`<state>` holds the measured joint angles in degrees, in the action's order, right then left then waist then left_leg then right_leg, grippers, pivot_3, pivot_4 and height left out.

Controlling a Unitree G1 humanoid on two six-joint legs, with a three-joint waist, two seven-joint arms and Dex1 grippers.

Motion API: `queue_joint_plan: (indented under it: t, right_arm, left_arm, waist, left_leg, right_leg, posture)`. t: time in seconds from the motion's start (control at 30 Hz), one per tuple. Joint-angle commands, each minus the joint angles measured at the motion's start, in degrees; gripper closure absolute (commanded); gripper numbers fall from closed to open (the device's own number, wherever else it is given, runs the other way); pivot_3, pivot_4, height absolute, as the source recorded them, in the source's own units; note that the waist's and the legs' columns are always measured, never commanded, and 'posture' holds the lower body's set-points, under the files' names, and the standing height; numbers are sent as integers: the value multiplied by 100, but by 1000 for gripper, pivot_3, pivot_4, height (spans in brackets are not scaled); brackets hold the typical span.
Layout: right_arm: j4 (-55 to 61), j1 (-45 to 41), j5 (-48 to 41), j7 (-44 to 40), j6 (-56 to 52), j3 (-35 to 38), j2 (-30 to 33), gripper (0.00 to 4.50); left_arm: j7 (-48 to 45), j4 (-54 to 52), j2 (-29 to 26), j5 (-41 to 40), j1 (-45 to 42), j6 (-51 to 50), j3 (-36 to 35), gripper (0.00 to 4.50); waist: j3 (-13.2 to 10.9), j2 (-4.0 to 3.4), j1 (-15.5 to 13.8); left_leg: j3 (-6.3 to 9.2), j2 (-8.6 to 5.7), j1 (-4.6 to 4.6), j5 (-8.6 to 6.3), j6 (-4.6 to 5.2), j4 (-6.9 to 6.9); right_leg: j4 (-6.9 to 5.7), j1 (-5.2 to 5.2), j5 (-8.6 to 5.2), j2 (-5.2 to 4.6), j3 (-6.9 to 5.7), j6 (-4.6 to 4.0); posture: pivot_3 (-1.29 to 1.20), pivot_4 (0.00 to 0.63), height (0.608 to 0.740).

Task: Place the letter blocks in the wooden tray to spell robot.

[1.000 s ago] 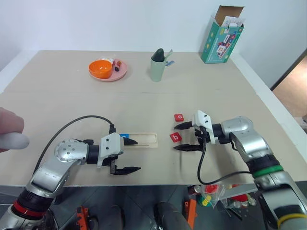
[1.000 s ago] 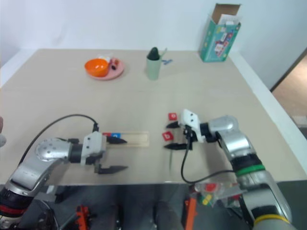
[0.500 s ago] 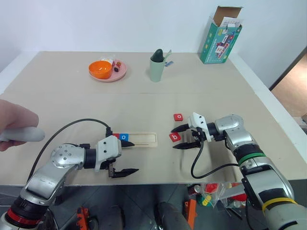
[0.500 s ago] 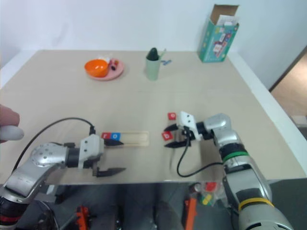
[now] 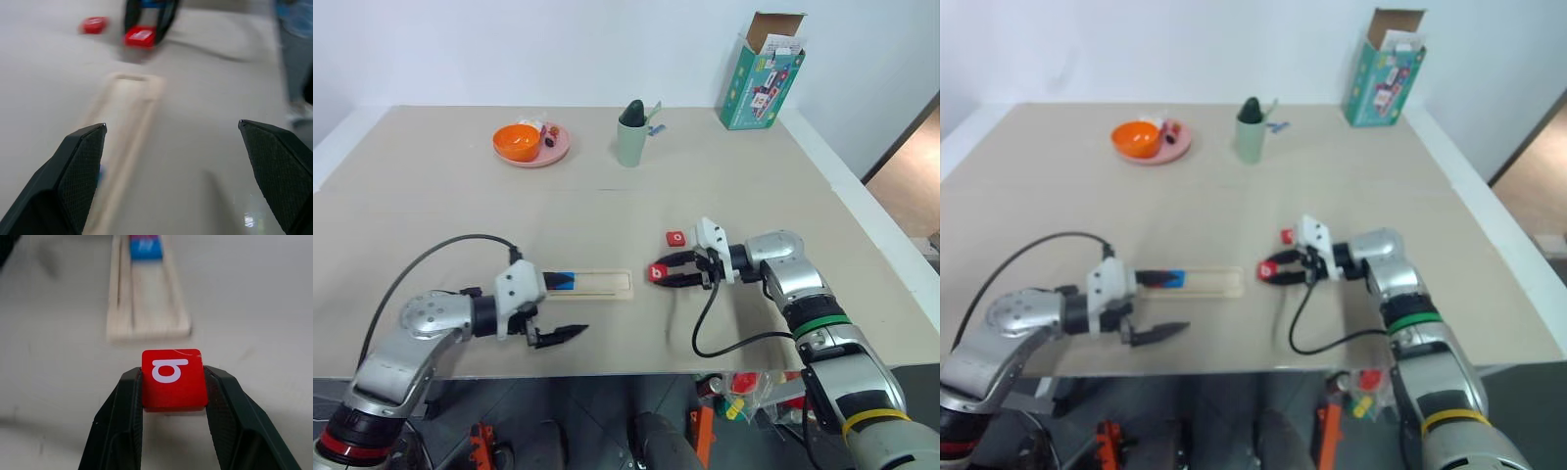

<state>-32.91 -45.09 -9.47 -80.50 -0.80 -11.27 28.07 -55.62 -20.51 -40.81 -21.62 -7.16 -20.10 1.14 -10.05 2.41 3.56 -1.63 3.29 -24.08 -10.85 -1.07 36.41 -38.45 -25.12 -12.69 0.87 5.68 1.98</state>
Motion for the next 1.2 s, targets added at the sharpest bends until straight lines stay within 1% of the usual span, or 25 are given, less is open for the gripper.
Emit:
queue_joint_plan:
  t: [0.03,0.1,0.2,0.33,0.5,0.7,1.2]
  right_arm:
    - [1376,78,-200,461,-1058,-85,-274,3288]
    - [1831,127,-148,709,-1569,-213,-412,3288]
    - [2137,150,37,1085,-1789,-493,-725,3288]
    - [1833,-45,353,1483,-1787,-819,-1139,3288]
    - [1345,-273,622,1726,-1513,-977,-1398,3288]
    - [837,-500,755,1727,-1332,-1006,-1544,3288]
    - [725,-451,757,1638,-1381,-1097,-1666,3288]
  left_arm:
    - [149,127,9,-65,258,95,-362,0]
    - [225,173,36,-46,371,136,-448,0]
    - [394,204,133,-100,479,145,-620,0]
    - [512,224,194,-89,572,159,-741,0]
    - [571,249,232,-95,621,248,-807,0]
    - [639,178,273,-145,674,259,-864,0]
    - [736,141,288,-47,750,337,-729,0]
  waist:
    - [0,0,4]
    - [-1,-1,0]
    - [-1,-1,-12]
    - [0,-1,-8]
    - [0,0,-9]
    - [0,0,-1]
    - [0,0,70]
  left_leg:
    - [2,2,-1,-1,0,0]
    - [7,3,-3,-1,0,-1]
    - [8,2,-2,-1,-1,0]
    - [6,1,-2,2,-5,5]
    - [1,-1,-3,5,-10,10]
    - [4,3,-3,5,-10,5]
    - [5,4,-2,4,-11,1]
  right_leg:
    - [-12,-6,-2,3,-3,2]
    - [-28,-12,-9,4,-7,-1]
    - [-40,-15,-29,5,-13,-28]
    - [-42,-16,-28,4,-11,-34]
    - [-42,-15,-26,0,-8,-34]
    - [-42,-17,-26,3,-13,-33]
    - [-43,-18,-27,4,-13,-32]
  posture:
    - [0,150,740]
    - [0,150,740]
    - [0,150,740]
    - [0,150,740]
    - [0,150,740]
    - [0,150,740]
    - [0,150,740]
